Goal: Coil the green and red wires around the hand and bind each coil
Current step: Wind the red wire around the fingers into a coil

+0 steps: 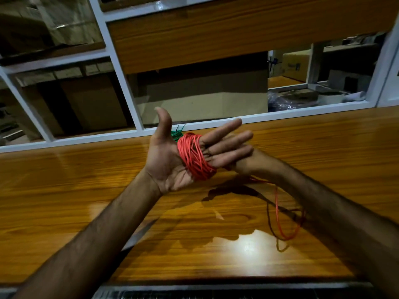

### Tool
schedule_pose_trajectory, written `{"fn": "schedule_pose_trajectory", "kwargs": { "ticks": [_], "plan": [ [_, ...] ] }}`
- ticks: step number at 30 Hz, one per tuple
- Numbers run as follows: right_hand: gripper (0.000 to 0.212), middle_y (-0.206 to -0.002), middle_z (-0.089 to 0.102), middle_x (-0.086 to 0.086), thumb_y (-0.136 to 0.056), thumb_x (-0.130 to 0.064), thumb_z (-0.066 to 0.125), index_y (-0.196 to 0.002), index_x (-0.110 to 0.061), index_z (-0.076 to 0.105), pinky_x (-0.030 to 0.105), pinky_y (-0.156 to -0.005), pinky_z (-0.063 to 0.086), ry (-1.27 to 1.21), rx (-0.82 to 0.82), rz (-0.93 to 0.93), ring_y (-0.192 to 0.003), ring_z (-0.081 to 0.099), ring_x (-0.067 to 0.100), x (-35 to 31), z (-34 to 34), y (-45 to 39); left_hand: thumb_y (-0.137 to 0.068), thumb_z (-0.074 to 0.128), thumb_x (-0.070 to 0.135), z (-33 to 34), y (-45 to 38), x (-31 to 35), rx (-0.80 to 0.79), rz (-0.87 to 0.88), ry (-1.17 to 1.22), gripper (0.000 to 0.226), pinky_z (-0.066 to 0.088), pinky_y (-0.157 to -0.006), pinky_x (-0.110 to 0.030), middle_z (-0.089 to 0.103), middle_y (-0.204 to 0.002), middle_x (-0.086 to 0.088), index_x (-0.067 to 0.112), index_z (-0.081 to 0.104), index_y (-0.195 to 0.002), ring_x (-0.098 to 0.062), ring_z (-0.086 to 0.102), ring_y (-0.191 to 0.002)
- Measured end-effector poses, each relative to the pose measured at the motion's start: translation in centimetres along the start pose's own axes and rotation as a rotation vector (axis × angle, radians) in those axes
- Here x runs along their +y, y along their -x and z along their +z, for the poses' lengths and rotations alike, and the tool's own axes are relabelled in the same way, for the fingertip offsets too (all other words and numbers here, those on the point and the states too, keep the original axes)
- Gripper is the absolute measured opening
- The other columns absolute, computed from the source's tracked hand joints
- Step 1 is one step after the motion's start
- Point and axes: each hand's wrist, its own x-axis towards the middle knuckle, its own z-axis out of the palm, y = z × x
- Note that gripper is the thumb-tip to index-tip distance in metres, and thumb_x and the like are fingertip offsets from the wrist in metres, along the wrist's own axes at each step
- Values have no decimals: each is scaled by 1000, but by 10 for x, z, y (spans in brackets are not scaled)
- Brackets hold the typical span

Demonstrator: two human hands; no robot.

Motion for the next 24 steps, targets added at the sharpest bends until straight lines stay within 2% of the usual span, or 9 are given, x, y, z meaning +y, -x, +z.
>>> {"fn": "schedule_pose_trajectory", "kwargs": {
  "ticks": [2, 5, 8, 11, 14, 17, 20, 22, 24],
  "plan": [
    [26, -118, 62, 9, -102, -4, 54, -111, -27, 60, 20, -81, 51, 94, 22, 79, -107, 60, 25, -2, 2, -7, -73, 26, 104, 0, -1, 3, -24, 22, 28, 136, 4, -131, -47, 7, -174, -23, 8, 9, -168, -42, 3, -161],
    [19, -92, 68, 11, -101, -4, 50, -99, -13, 66, 39, -65, 48, 225, -32, 182, -73, 59, 22, -5, 13, -16, -74, 31, 101, -4, -2, 4, 33, 154, 34, 134, 2, -132, -48, 13, -173, -22, 6, 13, -167, -43, 10, -160],
    [28, -62, 50, 1, -105, -2, 40, -83, -13, 54, 27, -43, 32, 16, -81, 233, -43, 38, 9, -7, 19, -17, -75, 42, 94, -15, -4, 6, 171, 306, 72, 129, 11, -132, -50, 29, -167, -27, 2, 25, -164, -46, 26, -156],
    [26, -58, 49, -5, -109, -15, 42, -91, -9, 59, 25, -43, 34, 61, -171, 215, -44, 42, 8, -4, 23, -21, -75, 51, 88, -17, -5, 8, 350, 434, 65, 121, 24, -130, -49, 44, -158, -29, -1, 39, -157, -45, 37, -151],
    [32, -50, 56, -13, -110, -23, 42, -100, -3, 65, 15, -44, 37, 153, -206, 217, -44, 49, -2, -8, 23, -20, -84, 42, 88, -19, -6, 8, 548, 565, 1, 112, 29, -128, -46, 50, -156, -24, 0, 45, -154, -37, 42, -151],
    [37, -62, 60, -11, -110, -26, 43, -102, -1, 68, 21, -53, 42, 210, -272, 199, -54, 52, 1, -9, 27, -18, -90, 33, 86, -30, -2, 12, 778, 677, -183, 105, 31, -127, -42, 51, -157, -16, 5, 47, -154, -26, 46, -149],
    [31, -78, 62, -1, -109, -28, 44, -98, -11, 68, 25, -59, 47, 216, -241, 137, -65, 56, 8, -11, 28, -20, -79, 30, 92, -39, 4, 16, 990, 610, -469, 112, 42, -116, -35, 45, -164, -9, 15, 44, -158, -19, 44, -148],
    [28, -76, 60, -4, -108, -32, 46, -97, -20, 69, 26, -59, 45, 300, -194, 71, -66, 55, 8, -14, 26, -21, -63, 32, 105, -41, 6, 14, 979, 484, -665, 129, 42, -108, -34, 34, -170, -4, 23, 37, -162, -19, 37, -152],
    [25, -75, 60, -11, -106, -34, 49, -99, -22, 70, 19, -56, 43, 355, -180, 36, -65, 56, 2, -16, 24, -19, -51, 30, 112, -42, 5, 10, 918, 338, -883, 136, 31, -123, -51, 26, -172, 3, 35, 32, -163, -21, 28, -157]
  ]
}}
